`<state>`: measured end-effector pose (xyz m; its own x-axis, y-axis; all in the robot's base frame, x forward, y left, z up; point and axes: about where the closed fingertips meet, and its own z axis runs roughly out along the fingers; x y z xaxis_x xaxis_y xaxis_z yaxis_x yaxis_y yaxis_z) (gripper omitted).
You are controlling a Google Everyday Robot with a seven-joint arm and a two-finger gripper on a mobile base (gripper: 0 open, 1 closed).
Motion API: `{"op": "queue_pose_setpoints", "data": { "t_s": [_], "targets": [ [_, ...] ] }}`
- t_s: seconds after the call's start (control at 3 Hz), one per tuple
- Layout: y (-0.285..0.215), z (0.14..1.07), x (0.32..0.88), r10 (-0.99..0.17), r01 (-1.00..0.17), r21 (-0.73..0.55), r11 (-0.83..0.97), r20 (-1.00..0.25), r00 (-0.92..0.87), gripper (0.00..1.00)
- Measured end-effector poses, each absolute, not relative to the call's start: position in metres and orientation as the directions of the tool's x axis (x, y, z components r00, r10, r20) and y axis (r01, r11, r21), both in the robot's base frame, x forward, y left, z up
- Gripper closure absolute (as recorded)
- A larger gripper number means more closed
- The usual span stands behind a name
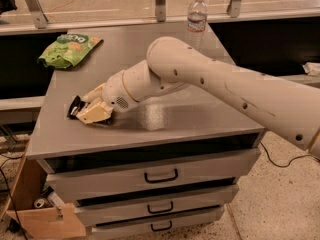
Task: Move rxbar chocolate near water bottle
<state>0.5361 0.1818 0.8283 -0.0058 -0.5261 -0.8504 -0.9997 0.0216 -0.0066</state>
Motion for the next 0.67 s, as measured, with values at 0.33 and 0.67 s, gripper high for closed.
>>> {"op": "queue_pose_setpoints", "data": {
  "t_s": [0.33, 0.67],
  "targets": [
    [0.1817, 0.8298, 0.5361, -0.526, -1.0, -0.007, 0.022, -0.85, -0.006, 1.0],
    [0.1815, 0.8299, 0.5361, -0.527, -1.0, -0.007, 0.022, -0.85, -0.006, 1.0]
  ]
}}
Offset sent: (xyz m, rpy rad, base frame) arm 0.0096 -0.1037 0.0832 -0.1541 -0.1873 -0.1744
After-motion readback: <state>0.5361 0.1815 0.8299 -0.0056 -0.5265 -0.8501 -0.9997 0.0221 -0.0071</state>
